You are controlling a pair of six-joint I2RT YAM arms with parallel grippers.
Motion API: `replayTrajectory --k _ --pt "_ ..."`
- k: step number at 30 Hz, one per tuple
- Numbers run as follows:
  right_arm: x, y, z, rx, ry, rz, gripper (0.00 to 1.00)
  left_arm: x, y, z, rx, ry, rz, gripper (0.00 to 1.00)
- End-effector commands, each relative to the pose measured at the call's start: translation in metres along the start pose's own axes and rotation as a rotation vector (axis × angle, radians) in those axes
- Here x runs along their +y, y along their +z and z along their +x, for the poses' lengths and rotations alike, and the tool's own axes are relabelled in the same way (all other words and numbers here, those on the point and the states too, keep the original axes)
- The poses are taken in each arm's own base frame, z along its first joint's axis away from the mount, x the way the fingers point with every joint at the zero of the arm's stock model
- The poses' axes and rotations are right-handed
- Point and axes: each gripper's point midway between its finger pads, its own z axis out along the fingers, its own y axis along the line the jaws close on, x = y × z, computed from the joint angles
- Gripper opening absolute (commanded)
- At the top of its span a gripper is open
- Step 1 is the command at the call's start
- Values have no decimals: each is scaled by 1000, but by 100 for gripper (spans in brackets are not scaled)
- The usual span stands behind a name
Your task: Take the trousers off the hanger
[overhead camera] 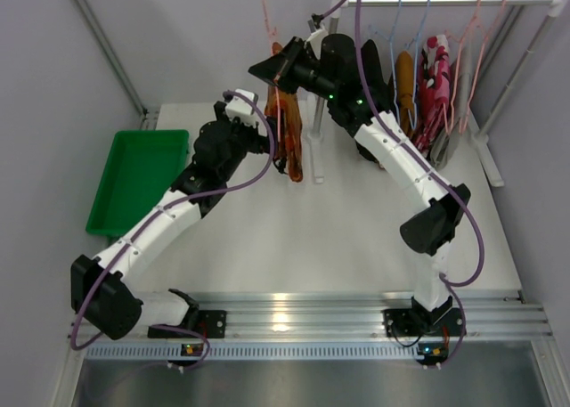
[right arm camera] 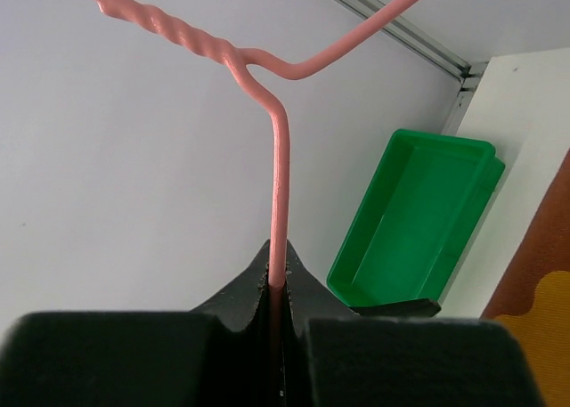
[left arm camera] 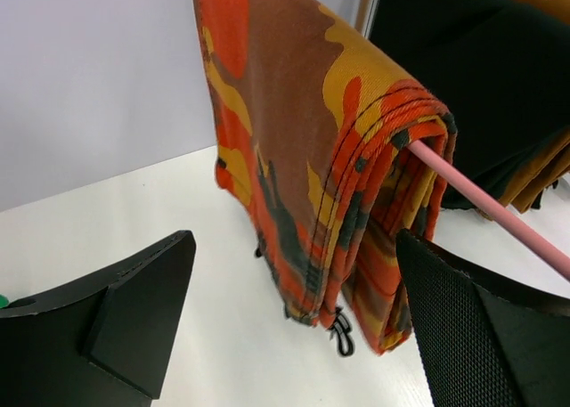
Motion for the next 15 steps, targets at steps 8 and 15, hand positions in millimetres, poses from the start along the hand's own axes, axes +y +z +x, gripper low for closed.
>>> replayTrajectory --k 8,15 --pt "108 -41 -30 -101 -76 -272 0 20 -1 -55 -162 26 -110 91" --pt "121 -47 -24 -84 -75 -306 0 25 2 -58 -190 70 -137 80"
